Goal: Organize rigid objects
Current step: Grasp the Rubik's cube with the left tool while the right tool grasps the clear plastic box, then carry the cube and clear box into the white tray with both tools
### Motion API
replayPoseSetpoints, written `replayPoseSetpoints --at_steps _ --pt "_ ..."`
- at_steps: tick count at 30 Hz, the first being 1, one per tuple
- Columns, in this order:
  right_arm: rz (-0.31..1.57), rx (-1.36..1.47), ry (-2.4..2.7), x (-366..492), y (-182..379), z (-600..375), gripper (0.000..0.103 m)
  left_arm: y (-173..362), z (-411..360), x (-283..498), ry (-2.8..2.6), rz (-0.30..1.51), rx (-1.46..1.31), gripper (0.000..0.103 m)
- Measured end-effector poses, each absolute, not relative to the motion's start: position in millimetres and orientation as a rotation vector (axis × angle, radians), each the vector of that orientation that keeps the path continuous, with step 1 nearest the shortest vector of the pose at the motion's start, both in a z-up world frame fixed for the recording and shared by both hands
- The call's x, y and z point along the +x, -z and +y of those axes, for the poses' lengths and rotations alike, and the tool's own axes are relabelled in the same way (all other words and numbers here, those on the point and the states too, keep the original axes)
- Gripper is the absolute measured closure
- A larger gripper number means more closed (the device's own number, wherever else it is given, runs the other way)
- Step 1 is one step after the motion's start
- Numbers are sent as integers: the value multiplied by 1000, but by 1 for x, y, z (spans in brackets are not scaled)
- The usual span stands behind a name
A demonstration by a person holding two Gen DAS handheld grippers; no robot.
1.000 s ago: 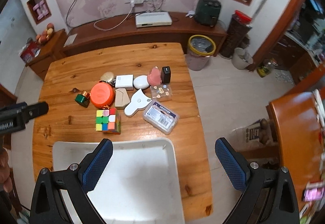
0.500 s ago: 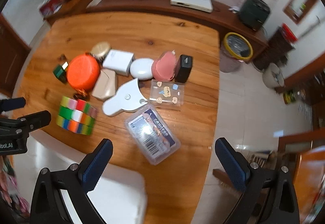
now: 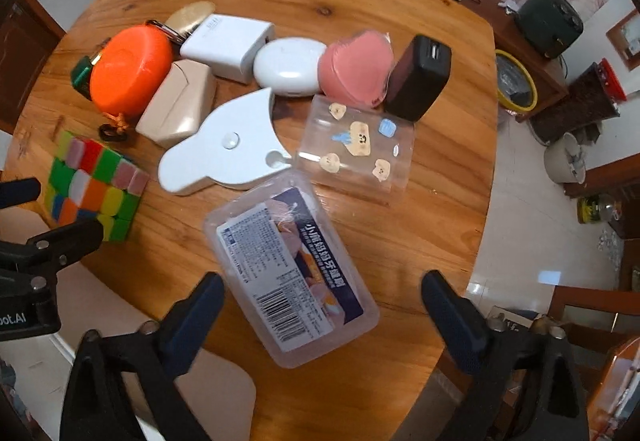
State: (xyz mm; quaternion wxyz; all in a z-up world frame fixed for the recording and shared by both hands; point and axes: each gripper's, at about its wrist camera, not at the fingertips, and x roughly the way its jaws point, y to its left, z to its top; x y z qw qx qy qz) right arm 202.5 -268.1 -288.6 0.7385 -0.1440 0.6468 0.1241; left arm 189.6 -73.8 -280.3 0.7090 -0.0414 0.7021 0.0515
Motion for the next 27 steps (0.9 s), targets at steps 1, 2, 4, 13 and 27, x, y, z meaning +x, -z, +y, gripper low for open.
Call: replayPoseSetpoints --at_steps 1,2,4,13,27 --pt "1429 -300 -282 204 291 -268 12 282 -71 190 -123 1560 -103 5" --pt "1434 -296 -281 207 291 -268 13 284 -70 191 -130 1562 -116 5" --pt "1439 -305 -276 208 294 -266 14 287 -66 192 -141 1565 -140 5" --pt "1475 -304 -276 211 302 -249 28 291 -71 194 -108 1555 -167 31" --pt "1487 -197 -293 209 299 -252 34 270 -72 193 -68 1513 -125 41"
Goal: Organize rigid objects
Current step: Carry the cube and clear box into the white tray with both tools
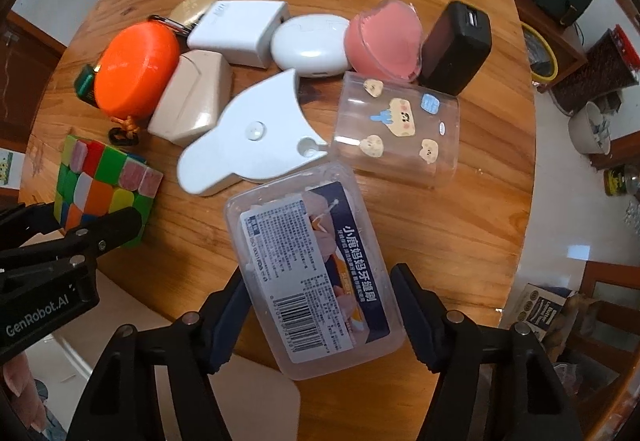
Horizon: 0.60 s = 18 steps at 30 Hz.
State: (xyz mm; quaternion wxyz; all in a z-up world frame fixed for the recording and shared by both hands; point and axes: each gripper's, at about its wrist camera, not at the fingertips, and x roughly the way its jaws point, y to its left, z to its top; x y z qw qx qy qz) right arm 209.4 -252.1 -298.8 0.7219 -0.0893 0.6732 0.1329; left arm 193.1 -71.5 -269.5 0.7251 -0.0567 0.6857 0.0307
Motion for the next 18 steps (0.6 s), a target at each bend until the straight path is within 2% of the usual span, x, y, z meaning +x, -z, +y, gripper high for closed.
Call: replayPoseSetpoints --at_steps 8,13,14,18 --pt "1419 -119 -272 202 268 -255 34 205 -47 182 -58 1362 -106 41" --pt "1328 -50 -204 194 226 -269 37 150 -44 172 -39 1269 -126 41" --pt "1316 -36 -189 192 217 -275 41 139 -44 167 -29 1245 -123 41" --pt "1244 29 -146 177 177 -291 41 106 -47 152 25 1172 -75 41"
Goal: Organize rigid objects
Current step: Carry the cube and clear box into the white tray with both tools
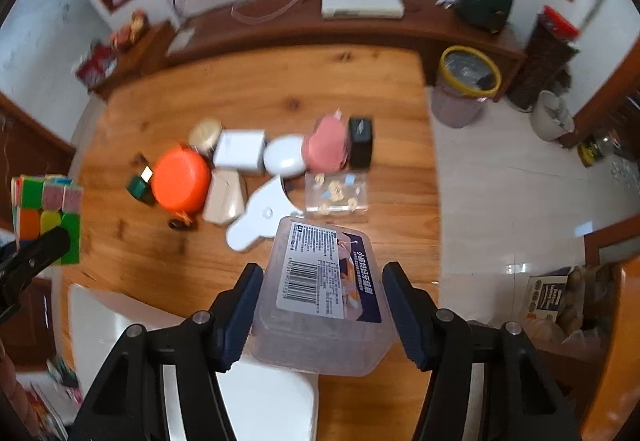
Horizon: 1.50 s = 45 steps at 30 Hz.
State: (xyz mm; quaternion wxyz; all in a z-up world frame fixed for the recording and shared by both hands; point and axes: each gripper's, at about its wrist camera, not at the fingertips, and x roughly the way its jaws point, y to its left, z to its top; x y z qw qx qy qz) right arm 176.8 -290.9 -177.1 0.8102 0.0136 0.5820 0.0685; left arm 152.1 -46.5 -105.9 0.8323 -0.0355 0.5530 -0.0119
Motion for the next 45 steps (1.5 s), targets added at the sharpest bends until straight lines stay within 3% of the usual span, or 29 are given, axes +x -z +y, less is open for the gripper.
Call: replayPoseSetpoints --at_steps 6,13,18,30,45 --pt "1140 80 -124 122 118 -288 41 67 -48 109 170 1098 62 41" --pt "1135 70 -166 45 93 -249 41 70 -49 64 302 1124 192 41" --pt "1203 17 -170 5 113 -221 41 100 -56 40 356 1189 254 41" --pt "1488 -44 -102 -27 228 -194 41 192 -45 20 353 1291 265 41" --pt "1567 -135 -91 -20 265 -176 40 246 -40 14 330 1408 273 41"
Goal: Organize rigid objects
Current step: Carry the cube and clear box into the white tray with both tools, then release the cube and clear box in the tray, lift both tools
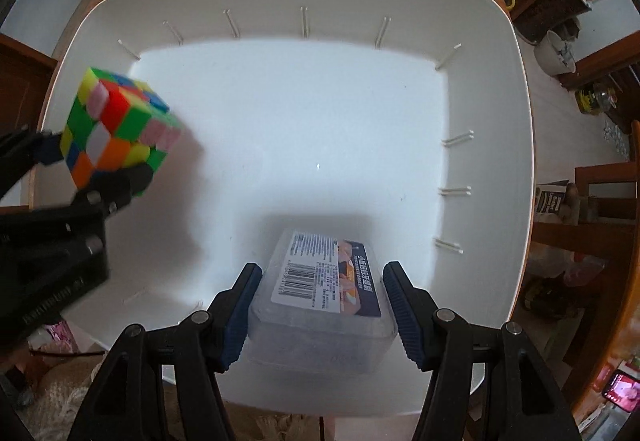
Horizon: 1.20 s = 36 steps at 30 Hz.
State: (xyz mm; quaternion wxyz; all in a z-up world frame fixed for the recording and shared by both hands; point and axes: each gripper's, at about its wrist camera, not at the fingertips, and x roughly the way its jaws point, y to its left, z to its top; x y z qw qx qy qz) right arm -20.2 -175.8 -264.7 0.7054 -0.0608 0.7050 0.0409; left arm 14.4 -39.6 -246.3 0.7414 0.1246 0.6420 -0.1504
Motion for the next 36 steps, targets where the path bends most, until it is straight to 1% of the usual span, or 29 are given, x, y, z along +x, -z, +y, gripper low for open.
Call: replayPoseSetpoints --at_steps 7,11,14,16,17,18,19,20,23,29,34,36 --pt "1565 -142 -44 -5 275 -174 39 256 -36 16 313 1421 257 41" --pt "1557 -107 -40 -5 276 -177 34 260 -38 17 313 1423 257 41" --pt "1550 -68 -50 -4 274 -179 34 261 -37 19 307 1419 257 41" --pt "1547 -33 -66 -4 273 -179 31 258 -37 19 302 1406 250 41" --pt "1546 -18 -74 -3 273 -182 25 256 -37 19 289 1394 260 37" --pt "1546 -8 -79 2 273 -190 22 254 -37 20 281 1388 267 33" --pt "1541 4 -82 2 273 -191 22 253 -37 20 275 1384 270 23" --pt "1537 12 -85 1 272 -191 22 252 -35 21 258 1382 272 18" --pt "1527 23 -84 -4 268 -188 22 249 -30 25 253 1399 242 12" --pt "1512 27 -76 -11 262 -195 22 232 -26 26 247 1364 264 11" --pt "1495 24 -75 -12 249 -195 22 210 -30 26 246 1320 315 10" --pt "1482 14 -69 -13 242 -194 22 209 -30 27 254 1312 324 10"
